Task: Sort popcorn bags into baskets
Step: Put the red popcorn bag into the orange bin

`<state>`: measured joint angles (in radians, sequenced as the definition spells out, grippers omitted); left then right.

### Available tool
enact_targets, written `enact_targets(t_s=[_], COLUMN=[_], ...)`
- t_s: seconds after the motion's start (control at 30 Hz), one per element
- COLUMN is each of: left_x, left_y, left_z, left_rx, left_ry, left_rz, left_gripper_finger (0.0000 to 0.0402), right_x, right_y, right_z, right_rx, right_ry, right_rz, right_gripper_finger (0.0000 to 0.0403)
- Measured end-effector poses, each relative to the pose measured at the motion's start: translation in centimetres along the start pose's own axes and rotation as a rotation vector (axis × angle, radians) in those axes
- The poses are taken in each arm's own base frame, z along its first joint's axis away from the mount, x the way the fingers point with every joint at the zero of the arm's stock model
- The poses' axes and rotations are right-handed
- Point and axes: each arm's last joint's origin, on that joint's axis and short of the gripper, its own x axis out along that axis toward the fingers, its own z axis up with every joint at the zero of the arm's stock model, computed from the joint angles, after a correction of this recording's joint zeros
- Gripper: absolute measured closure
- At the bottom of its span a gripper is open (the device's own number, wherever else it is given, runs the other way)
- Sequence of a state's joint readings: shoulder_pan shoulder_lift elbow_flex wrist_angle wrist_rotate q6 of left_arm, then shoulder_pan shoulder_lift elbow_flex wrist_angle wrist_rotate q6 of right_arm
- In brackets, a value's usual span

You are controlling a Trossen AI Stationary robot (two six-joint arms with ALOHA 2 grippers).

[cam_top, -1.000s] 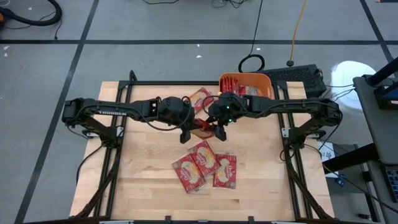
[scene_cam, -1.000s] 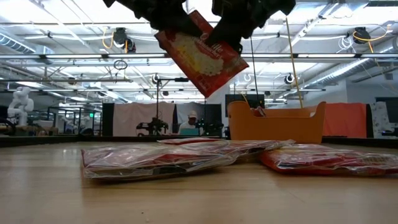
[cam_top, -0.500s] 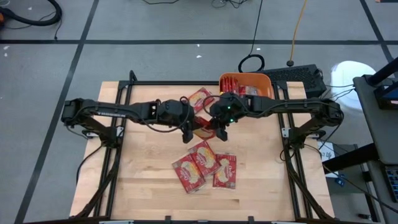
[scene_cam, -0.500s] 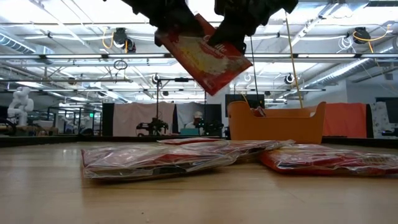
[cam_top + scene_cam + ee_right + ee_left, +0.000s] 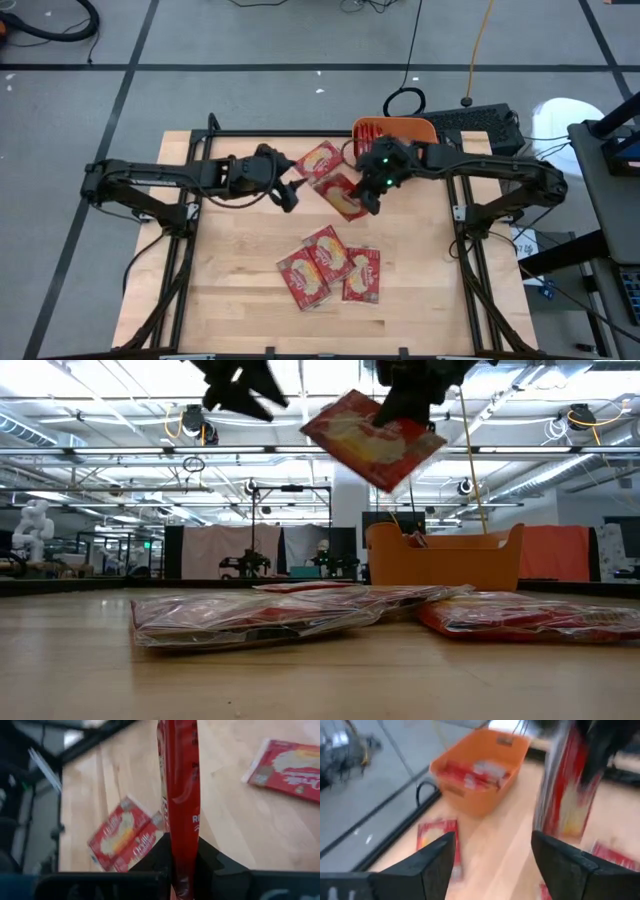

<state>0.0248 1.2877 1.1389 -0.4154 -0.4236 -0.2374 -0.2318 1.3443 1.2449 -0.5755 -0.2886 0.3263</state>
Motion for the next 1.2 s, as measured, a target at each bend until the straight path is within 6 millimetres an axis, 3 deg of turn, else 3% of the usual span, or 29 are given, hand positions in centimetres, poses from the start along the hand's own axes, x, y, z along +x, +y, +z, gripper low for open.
enact_targets(t_s=[0.23, 0.6, 0.87, 1.2], left_x=[-0.3, 0.5, 1.2, 1.2], left_y=[0.8, 0.9, 1.3, 1.3], left_z=[-1.6, -2.3, -2.3, -2.2], left_rx=[-0.061, -0.112, -0.133, -0.173], left_ry=[0.154, 0.208, 0.21, 0.206], left_rz=[0.076, 0.111, 0.129, 0.129], left_gripper_finger=[0.016, 0.0167, 0.0167, 0.0167], right_x=[-4.4, -10.5, -10.8, -8.1], right_y=[-2.1, -7.1, -9.9, -12.6], right_z=[0.6, -0.7, -0.8, -1.5], right_rx=[0.256, 0.566, 0.645, 0.715], right_ry=[-0.134, -0.339, -0.355, -0.432], right_rz=[-0.085, -0.588, -0.795, -0.809], right_gripper_finger=[0.0378, 0.0378, 0.0378, 0.0378])
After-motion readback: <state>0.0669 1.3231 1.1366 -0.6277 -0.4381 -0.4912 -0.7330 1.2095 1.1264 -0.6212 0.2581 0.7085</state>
